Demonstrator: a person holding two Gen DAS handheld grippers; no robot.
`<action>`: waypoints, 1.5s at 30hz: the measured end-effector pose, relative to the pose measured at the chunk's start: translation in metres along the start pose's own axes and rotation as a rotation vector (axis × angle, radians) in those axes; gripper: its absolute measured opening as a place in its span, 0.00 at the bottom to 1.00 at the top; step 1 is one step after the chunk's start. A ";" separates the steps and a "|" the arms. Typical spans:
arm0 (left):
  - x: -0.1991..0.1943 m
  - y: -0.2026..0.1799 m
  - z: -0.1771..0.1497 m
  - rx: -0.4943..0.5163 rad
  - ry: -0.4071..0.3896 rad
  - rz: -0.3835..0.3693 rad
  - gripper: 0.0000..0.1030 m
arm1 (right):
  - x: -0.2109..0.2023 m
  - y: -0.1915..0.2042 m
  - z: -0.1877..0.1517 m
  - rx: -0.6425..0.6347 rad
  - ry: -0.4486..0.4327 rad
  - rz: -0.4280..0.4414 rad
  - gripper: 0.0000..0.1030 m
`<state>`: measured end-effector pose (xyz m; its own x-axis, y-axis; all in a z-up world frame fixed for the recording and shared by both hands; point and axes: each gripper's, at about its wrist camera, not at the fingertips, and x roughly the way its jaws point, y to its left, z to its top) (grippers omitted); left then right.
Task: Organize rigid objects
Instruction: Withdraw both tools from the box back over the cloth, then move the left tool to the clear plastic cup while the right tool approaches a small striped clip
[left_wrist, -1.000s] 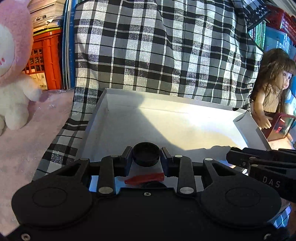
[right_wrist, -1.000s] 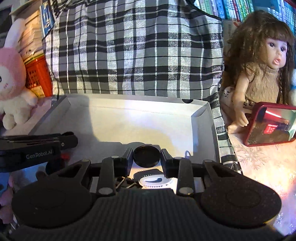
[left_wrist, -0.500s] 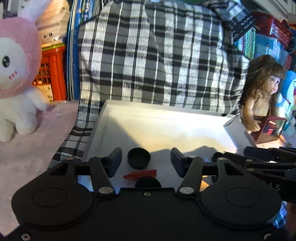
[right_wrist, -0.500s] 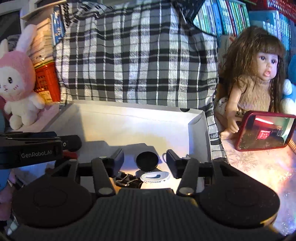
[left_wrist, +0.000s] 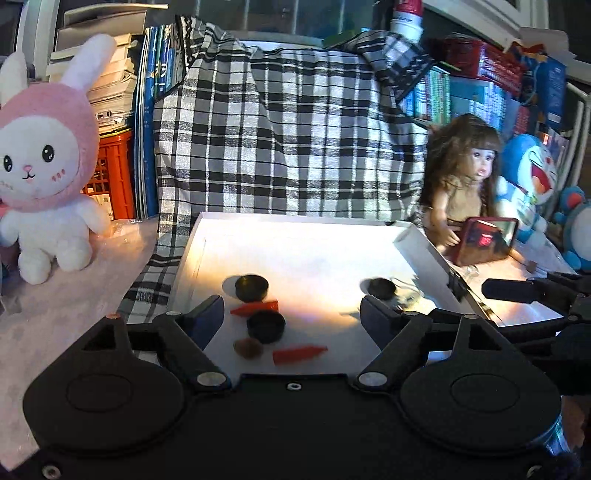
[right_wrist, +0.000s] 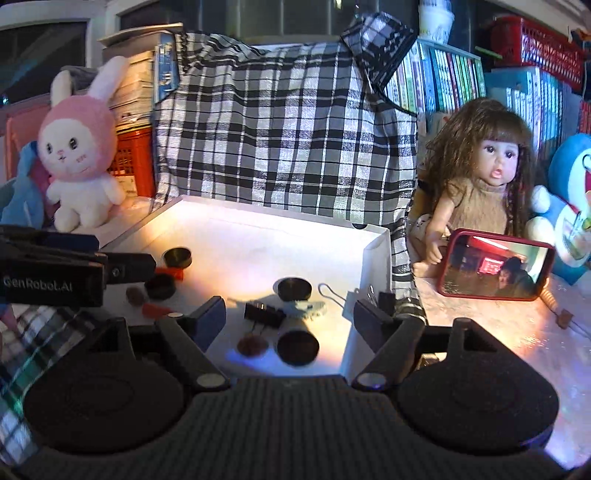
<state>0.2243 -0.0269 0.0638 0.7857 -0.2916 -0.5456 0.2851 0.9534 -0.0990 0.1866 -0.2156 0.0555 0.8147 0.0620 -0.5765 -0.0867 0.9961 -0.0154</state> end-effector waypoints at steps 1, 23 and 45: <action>-0.005 -0.002 -0.004 0.006 -0.003 -0.002 0.78 | -0.006 0.001 -0.004 -0.011 -0.009 0.000 0.84; -0.084 -0.044 -0.076 0.054 -0.037 0.004 0.82 | -0.102 0.020 -0.087 -0.144 -0.132 0.012 0.88; -0.156 -0.060 -0.145 0.030 -0.113 0.023 0.82 | -0.148 0.023 -0.137 -0.136 -0.142 0.085 0.88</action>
<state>0.0054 -0.0275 0.0342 0.8488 -0.2781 -0.4496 0.2810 0.9577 -0.0619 -0.0144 -0.2103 0.0289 0.8731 0.1632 -0.4595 -0.2272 0.9699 -0.0872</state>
